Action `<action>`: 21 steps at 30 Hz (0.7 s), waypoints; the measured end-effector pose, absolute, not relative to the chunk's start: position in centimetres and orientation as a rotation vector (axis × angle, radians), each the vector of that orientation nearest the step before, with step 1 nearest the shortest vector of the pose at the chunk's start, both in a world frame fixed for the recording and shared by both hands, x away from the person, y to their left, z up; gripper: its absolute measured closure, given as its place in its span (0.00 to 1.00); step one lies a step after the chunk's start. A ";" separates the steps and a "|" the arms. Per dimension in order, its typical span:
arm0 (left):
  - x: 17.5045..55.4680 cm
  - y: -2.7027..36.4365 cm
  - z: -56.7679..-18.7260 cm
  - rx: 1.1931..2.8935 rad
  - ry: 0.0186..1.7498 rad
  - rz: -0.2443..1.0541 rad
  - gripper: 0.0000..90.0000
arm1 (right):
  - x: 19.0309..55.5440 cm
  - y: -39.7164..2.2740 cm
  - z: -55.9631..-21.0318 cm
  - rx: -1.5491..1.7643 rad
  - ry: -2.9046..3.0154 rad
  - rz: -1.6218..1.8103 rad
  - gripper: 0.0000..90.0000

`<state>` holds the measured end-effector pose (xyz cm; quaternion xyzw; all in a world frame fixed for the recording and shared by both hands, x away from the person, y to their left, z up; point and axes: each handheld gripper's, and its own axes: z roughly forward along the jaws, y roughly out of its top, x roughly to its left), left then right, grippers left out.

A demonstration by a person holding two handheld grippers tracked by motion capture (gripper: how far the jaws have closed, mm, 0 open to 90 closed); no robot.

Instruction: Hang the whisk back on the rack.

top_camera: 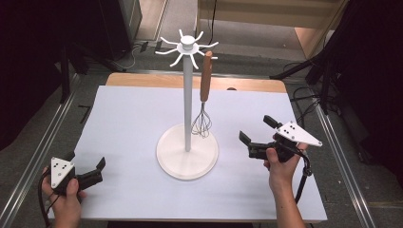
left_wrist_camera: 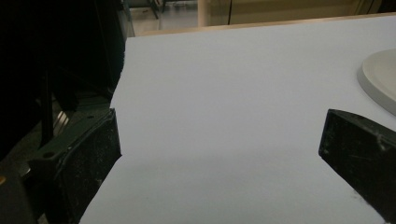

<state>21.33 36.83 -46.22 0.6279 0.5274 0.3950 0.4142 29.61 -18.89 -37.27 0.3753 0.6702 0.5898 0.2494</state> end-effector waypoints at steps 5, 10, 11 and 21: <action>21.3 36.8 -46.2 1.575 1.329 0.992 0.00 | 29.5 -19.6 -38.7 1.061 1.833 1.583 0.00; 21.4 36.8 -46.2 1.571 1.330 0.991 0.00 | 29.2 -20.3 -40.0 1.096 1.834 1.568 0.00; 21.4 36.8 -46.2 1.574 1.331 0.991 0.00 | 29.2 -20.5 -40.2 1.098 1.834 1.563 0.00; 21.4 36.7 -46.2 1.578 1.330 0.998 0.00 | 28.6 -22.1 -42.6 1.163 1.821 1.530 0.00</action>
